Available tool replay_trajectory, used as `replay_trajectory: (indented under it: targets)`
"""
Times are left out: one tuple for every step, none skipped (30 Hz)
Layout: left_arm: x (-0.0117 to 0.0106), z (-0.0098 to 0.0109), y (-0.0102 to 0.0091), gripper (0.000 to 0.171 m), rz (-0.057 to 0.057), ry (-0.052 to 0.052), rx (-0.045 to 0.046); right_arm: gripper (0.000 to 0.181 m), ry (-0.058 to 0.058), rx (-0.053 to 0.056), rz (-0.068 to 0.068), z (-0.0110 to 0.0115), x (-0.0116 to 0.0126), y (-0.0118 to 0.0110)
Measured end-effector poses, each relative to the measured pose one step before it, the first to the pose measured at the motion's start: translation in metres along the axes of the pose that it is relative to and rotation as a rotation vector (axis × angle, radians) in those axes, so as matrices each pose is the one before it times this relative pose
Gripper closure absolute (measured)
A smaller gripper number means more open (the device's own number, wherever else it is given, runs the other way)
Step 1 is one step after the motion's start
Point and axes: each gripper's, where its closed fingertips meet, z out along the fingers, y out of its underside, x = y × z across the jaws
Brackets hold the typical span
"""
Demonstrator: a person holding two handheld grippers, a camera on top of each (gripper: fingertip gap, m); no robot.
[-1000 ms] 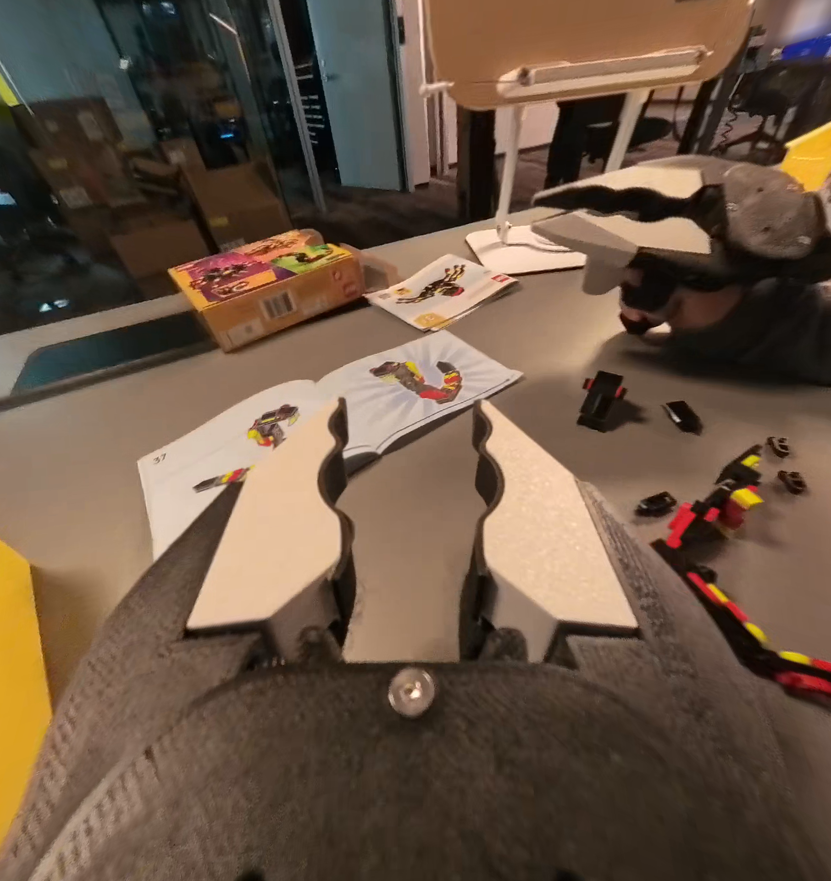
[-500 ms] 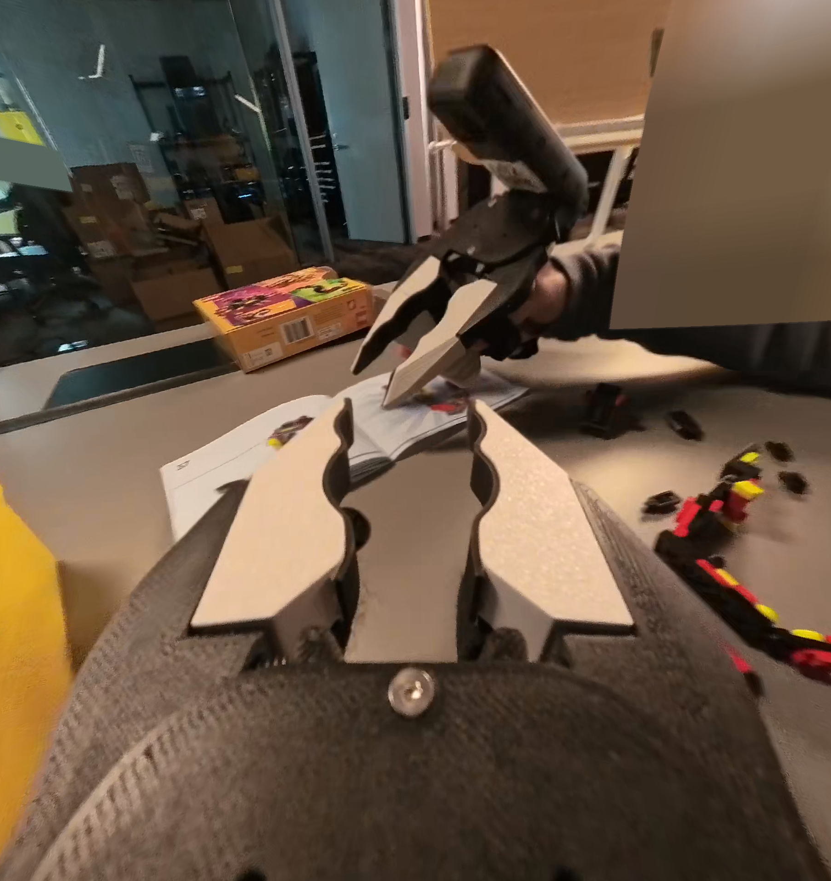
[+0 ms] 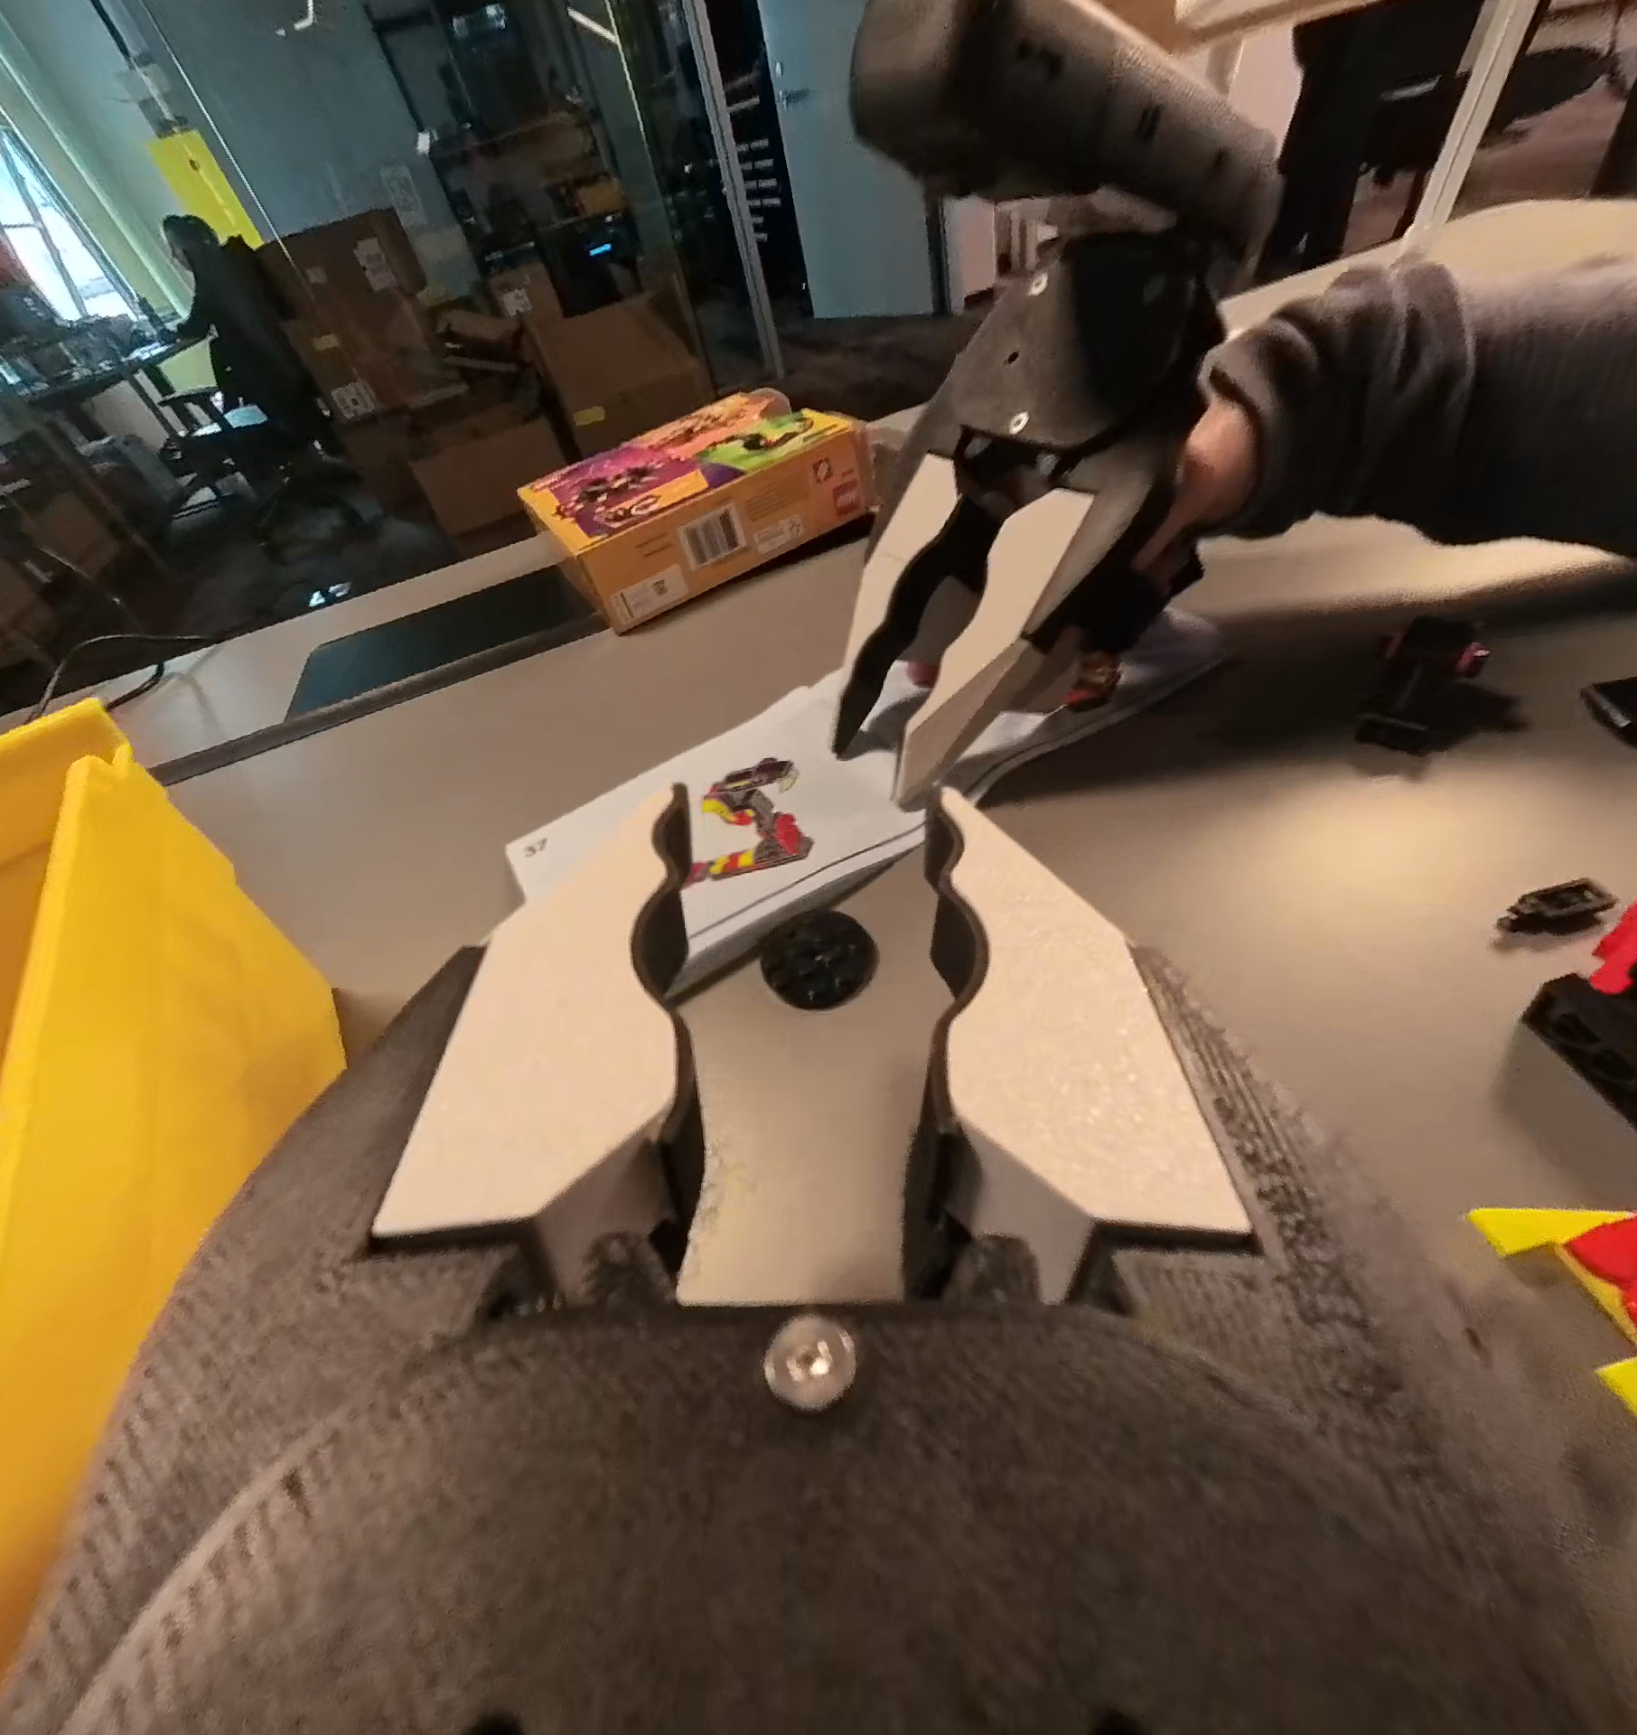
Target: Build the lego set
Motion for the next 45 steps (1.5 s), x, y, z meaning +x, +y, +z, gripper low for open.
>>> replay_trajectory:
  targets:
    - [0.00034,-0.00025,0.00137,0.122,0.0027,0.0034,-0.00906,0.148,-0.0222,-0.0008,-0.0071,-0.00147,-0.00531,0.00116]
    - [0.00019,-0.00015,0.00132,0.122,-0.0007,0.0021,-0.0085,0.148,-0.0278,-0.0007,-0.0052,-0.00151,-0.00666,0.00106]
    - [0.00015,0.00005,0.00186,0.122,-0.0017,0.0018,-0.01326,0.148,-0.0284,-0.0015,-0.0031,-0.00143,-0.00747,0.00112]
    - [0.0002,0.00028,0.00167,0.122,-0.0018,0.0025,-0.01135,0.148,-0.0267,-0.0029,-0.0029,-0.00119,-0.00789,0.001]
    - [0.00037,0.00038,0.00111,0.122,-0.0011,0.0034,-0.00718,0.149,-0.0243,-0.0035,-0.0055,-0.00086,-0.00839,0.00092]
    - [0.00076,0.00035,0.00124,0.121,0.0004,0.0047,-0.00886,0.15,-0.0208,-0.0041,-0.0071,-0.00023,-0.00833,0.00068]
    - [0.0008,0.0007,0.00159,0.122,0.0021,0.0044,-0.01233,0.15,-0.0228,-0.0056,-0.0069,0.00017,-0.00861,0.00051]
    - [0.00081,0.00056,0.00151,0.122,0.0039,0.003,-0.01115,0.149,-0.0291,-0.0093,-0.0106,-0.00016,-0.00927,0.00048]
    - [0.00099,0.00036,0.00072,0.121,0.0062,0.0034,-0.00542,0.146,-0.0168,-0.0069,-0.022,-0.00128,-0.00708,-0.00002]
    - [0.0012,0.00026,0.00045,0.122,0.0071,0.0031,-0.00349,0.143,0.0245,0.0191,-0.0324,-0.00416,-0.0008,-0.00309]
    - [0.00116,0.00028,0.00063,0.122,0.0073,0.0031,-0.00513,0.142,0.057,0.0593,-0.0286,-0.00816,0.00451,-0.00759]
    - [0.0014,0.00032,0.00103,0.122,0.0068,0.0052,-0.00772,0.143,0.0687,0.0918,-0.0066,-0.01182,0.00806,-0.01107]
    - [0.00159,0.00048,0.00127,0.122,0.006,0.0071,-0.01018,0.143,0.0817,0.1105,0.0191,-0.01415,0.01176,-0.01254]
    - [0.00165,0.00055,0.0014,0.122,0.0053,0.0076,-0.01057,0.143,0.0982,0.1221,0.0342,-0.01541,0.01517,-0.01261]
    - [0.00158,0.00049,0.00114,0.122,0.0049,0.008,-0.00889,0.143,0.1093,0.1257,0.0349,-0.0162,0.01631,-0.01163]
    - [0.00131,0.00041,0.00093,0.122,0.0041,0.0066,-0.00749,0.145,0.12,0.115,0.0193,-0.01637,0.01656,-0.00979]
    - [0.00097,0.00045,0.00077,0.122,0.0034,0.0052,-0.00579,0.147,0.1287,0.0944,-0.0118,-0.01631,0.01653,-0.00789]
    - [0.00085,0.00032,0.00056,0.122,0.0028,0.0054,-0.00405,0.151,0.1209,0.0706,-0.0465,-0.01542,0.01422,-0.00677]
    - [0.00065,0.00029,0.00032,0.122,0.0009,0.0053,-0.00297,0.155,0.0972,0.0462,-0.0701,-0.01377,0.01037,-0.00564]
    - [0.00044,0.00028,0.00035,0.122,-0.0013,0.0046,-0.00258,0.158,0.073,0.02,-0.0766,-0.01125,0.00684,-0.00367]
    - [0.00022,0.00005,0.00018,0.122,-0.0026,0.0038,-0.00168,0.16,0.0597,-0.0023,-0.0711,-0.00886,0.00513,-0.00102]
    - [-0.00003,0.00003,0.0,0.122,-0.003,0.0025,0.00025,0.161,0.0524,-0.0152,-0.0601,-0.00699,0.0043,0.00117]
    - [-0.00023,-0.00017,-0.00018,0.122,-0.0027,0.0009,0.00156,0.163,0.0387,-0.0204,-0.0435,-0.00529,0.00274,0.00252]
    - [-0.0002,-0.00018,-0.0001,0.122,-0.0019,-0.0002,0.00137,0.163,0.0219,-0.0175,-0.0253,-0.00399,0.00091,0.00251]
    - [-0.00021,-0.0001,-0.00007,0.122,-0.0011,-0.0006,0.00048,0.164,0.0109,-0.0082,-0.0128,-0.00272,0.00034,0.00104]
    - [-0.00006,-0.00002,0.00004,0.122,-0.0001,-0.0004,-0.00026,0.164,0.0042,-0.0002,-0.0049,-0.00145,0.00011,-0.00024]
    - [0.00021,-0.00001,0.00028,0.122,0.001,0.0005,-0.002,0.165,-0.0001,0.0011,0.0021,-0.00011,0.00011,0.00015]
    - [0.00022,0.00013,0.00038,0.122,0.002,0.0002,-0.0027,0.165,-0.0018,-0.0035,0.0066,0.00071,0.00029,0.00163]
    - [0.00034,0.00024,0.00042,0.122,0.0029,0.0,-0.00301,0.165,-0.0008,-0.0096,0.0091,0.00102,0.00066,0.00283]
    - [0.00038,0.00017,0.00034,0.122,0.0037,-0.0004,-0.00244,0.165,0.0047,-0.0108,0.0107,0.00071,0.00178,0.00266]
    - [0.00062,0.00006,0.00044,0.122,0.0044,0.001,-0.00316,0.165,0.0085,-0.0051,0.0107,0.00022,0.00237,0.0013]
    - [0.00073,0.0002,0.00073,0.122,0.004,0.0019,-0.00535,0.165,0.0046,0.001,0.0115,-0.00028,0.00178,0.00033]
    - [0.00126,0.00024,0.00103,0.124,0.0043,0.005,-0.00753,0.166,0.0005,0.002,0.0124,-0.00015,0.00111,0.00004]
    - [0.00133,0.00052,0.0013,0.126,0.0043,0.0063,-0.00901,0.166,0.0021,0.0008,0.0093,0.00003,0.00111,0.00009]
    - [0.00121,0.00085,0.00121,0.127,0.0043,0.0049,-0.00893,0.166,0.0028,0.0009,0.0054,-0.00012,0.00089,0.00004]
    - [0.00143,0.00096,0.00136,0.129,0.0057,0.0092,-0.00918,0.166,0.0008,0.0008,0.0028,0.00001,0.00043,-0.00006]
    - [0.00154,0.00112,0.00135,0.132,0.0061,0.0108,-0.01099,0.166,-0.0011,0.0,0.0003,0.00006,-0.00006,0.00006]
    - [0.0002,0.00014,0.00201,0.134,0.0061,0.0072,-0.01379,0.166,-0.0022,-0.001,-0.002,0.00013,-0.00053,0.00017]
    - [0.00122,0.00202,0.0017,0.137,0.0032,0.0079,-0.01512,0.166,-0.0023,-0.0015,-0.0036,0.00029,-0.00069,0.00019]
    - [0.00092,0.00172,0.00128,0.142,-0.0004,0.0067,-0.01329,0.167,-0.0022,-0.0012,-0.0043,0.00013,-0.00068,0.00008]
    - [0.00043,0.00153,0.00121,0.146,-0.0046,0.006,-0.01099,0.167,-0.0023,-0.0008,-0.004,0.0001,-0.00065,0.00014]
    - [-0.00006,0.00134,0.00184,0.152,-0.011,0.0059,-0.01406,0.167,-0.002,-0.0008,-0.0034,0.00013,-0.00062,0.00005]
    - [0.00101,-0.00046,0.00301,0.16,-0.0148,0.012,-0.02304,0.167,-0.0012,-0.0006,-0.0025,0.00007,-0.0004,0.00007]
    - [0.00062,0.00257,0.00388,0.165,-0.0171,0.0142,-0.02908,0.167,-0.0005,-0.0002,-0.0014,0.00004,-0.00019,0.00006]
    - [0.00107,0.00208,0.00488,0.167,-0.0178,0.0137,-0.03337,0.167,-0.0003,0.0001,-0.0004,0.00004,-0.00011,-0.00003]
